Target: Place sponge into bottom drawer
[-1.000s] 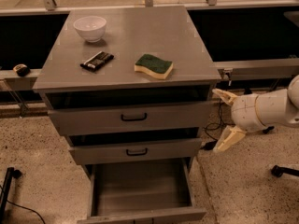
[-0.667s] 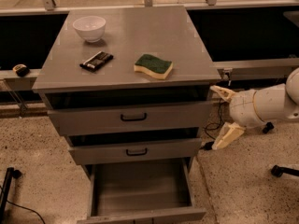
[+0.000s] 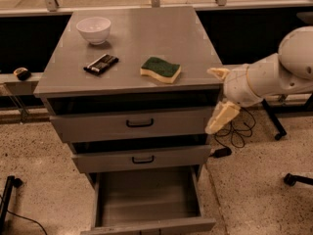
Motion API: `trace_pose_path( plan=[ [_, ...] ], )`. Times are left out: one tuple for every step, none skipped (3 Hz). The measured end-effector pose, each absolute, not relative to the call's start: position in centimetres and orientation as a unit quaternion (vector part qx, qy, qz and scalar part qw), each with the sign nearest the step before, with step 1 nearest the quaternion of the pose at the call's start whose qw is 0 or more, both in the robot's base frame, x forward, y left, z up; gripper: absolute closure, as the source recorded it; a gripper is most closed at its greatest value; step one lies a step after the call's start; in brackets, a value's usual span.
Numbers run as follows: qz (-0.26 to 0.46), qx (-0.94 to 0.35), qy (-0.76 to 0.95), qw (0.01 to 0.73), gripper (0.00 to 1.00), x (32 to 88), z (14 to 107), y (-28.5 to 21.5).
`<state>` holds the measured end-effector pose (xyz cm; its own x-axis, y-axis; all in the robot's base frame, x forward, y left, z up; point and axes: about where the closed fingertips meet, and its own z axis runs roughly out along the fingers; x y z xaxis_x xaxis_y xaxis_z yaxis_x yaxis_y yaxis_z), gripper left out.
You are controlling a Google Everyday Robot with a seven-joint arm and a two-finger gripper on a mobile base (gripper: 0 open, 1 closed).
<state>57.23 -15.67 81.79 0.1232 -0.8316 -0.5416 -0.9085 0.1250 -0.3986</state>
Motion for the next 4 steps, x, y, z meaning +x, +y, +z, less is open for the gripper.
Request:
trace_pose_path(
  plan=[
    [0.069,-0.631,0.691,0.347,0.0,59.3,83.1,-13.4],
    [0.091,-0.585,0.725,0.351,0.0,60.6,84.0,-11.0],
    [0.112,-0.561,0.739,0.355,0.0,62.0,83.6,-8.3],
    [0.14,-0.556,0.734,0.363,0.0,63.4,83.1,-5.1]
  ],
)
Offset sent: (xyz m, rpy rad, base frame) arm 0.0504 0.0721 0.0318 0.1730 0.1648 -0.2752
